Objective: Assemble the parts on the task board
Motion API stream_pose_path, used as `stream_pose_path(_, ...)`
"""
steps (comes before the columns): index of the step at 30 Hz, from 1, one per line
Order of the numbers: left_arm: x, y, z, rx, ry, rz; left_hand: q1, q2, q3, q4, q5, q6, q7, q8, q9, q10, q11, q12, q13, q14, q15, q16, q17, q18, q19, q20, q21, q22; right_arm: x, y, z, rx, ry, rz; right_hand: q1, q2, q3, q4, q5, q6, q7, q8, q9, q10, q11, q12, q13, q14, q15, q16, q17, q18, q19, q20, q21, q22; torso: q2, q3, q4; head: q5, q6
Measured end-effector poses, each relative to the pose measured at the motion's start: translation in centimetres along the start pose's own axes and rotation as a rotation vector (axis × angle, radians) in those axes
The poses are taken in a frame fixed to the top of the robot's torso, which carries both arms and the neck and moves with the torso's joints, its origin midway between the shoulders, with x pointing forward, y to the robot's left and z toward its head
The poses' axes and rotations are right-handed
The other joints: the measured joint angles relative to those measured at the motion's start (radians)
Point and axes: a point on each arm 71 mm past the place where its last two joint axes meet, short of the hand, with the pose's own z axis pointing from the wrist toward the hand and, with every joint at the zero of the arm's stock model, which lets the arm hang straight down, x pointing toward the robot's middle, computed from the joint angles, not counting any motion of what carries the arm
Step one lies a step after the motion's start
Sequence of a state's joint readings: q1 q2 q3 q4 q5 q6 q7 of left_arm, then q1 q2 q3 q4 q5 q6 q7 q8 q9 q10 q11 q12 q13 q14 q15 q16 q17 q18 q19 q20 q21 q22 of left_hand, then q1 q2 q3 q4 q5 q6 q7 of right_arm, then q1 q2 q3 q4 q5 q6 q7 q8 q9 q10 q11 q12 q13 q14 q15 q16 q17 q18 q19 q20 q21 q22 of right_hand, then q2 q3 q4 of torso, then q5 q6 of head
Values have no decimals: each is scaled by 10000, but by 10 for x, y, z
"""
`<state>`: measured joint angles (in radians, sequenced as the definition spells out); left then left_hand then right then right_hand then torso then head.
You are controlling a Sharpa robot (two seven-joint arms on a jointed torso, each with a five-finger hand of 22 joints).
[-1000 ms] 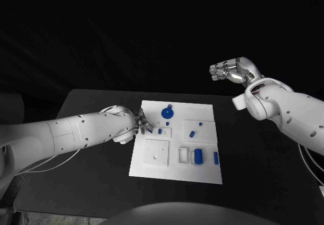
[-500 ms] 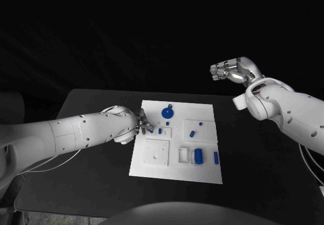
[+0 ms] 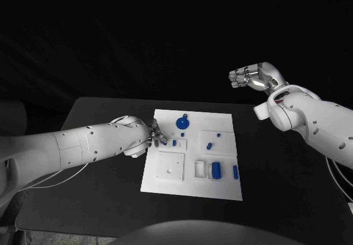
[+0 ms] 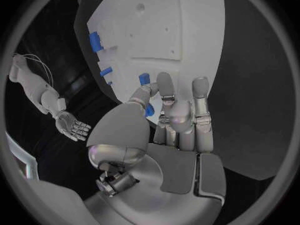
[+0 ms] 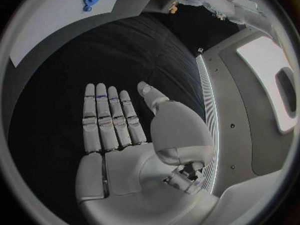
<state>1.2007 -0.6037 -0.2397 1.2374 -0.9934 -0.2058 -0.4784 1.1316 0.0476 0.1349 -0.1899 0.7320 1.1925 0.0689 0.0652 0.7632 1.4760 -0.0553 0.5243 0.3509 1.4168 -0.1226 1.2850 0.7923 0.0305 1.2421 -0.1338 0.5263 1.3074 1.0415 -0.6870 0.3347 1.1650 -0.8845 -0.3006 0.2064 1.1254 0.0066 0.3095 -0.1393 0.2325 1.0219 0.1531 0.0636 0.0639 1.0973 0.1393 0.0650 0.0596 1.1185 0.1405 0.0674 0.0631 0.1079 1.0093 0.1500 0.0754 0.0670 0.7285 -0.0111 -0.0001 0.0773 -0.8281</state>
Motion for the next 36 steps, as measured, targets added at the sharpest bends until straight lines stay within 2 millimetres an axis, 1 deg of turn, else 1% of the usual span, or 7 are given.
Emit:
stream_pose_path(7, 0, 0, 0, -7, 3, 26, 0, 0, 0, 0, 28, -12, -12, 2, 9, 0, 0, 0, 0, -2, 3, 0, -1, 0, 0, 0, 0, 0, 0, 0, 0, 4, 4, -2, 0, 0, 0, 0, 0, 1, -1, 0, 0, 0, 0, 0, 0, 0, 0, 0, 0, 0, 0, 0, 0, 0, 4, -2, 3, 1, 4)
stream_pose_path(14, 0, 1, 1, -13, 8, 58, 0, 0, 0, 0, 28, -15, -15, -4, 20, 0, 0, 0, 1, 40, -9, 0, -1, 1, 0, 0, 0, -1, 0, 0, 0, 9, 2, -3, 0, 0, 0, 0, 0, 1, -1, 0, 0, 0, 0, 0, 0, 0, 0, 0, 0, -1, 0, 0, 0, 0, 7, -3, -1, 1, -23)
stream_pose_path(23, 0, 1, 1, -24, -3, 83, 0, 0, 0, -1, 28, -12, -12, -17, 51, 0, 0, 0, 1, 40, -9, 0, -2, 1, -1, 0, 0, -1, -1, 0, 0, 11, -2, -4, 0, 0, 0, 0, 0, 2, -1, 0, 0, 0, 0, 0, 0, 0, 0, 0, 0, 0, 0, 0, 0, 0, 7, -3, -4, -6, -29)
stream_pose_path(28, 0, 0, 2, -17, -6, 110, 0, 0, 0, -1, 28, 6, 6, -39, 315, 0, 0, 0, 2, 40, -8, 0, -2, 1, -1, -1, 0, 7, -1, 0, 0, 13, -4, -7, 0, 0, 0, 0, 0, 2, -2, 0, 0, 0, 0, 0, 0, 0, 0, 0, 0, 0, 0, 0, 0, 0, 6, 4, -10, -8, -40)
stream_pose_path(36, 1, -1, 2, 10, -13, 210, 0, 0, 0, -1, 27, 8, 8, 0, 341, 0, 0, 53, 2, 39, -6, 0, 71, 1, -1, -1, 0, 6, -1, -1, 0, 17, -5, -11, 0, 0, 0, 0, 0, 2, -2, 0, 0, 0, 0, 0, 0, 0, 0, 0, 0, 0, 0, 0, 0, 0, 6, 11, -10, -20, -63)
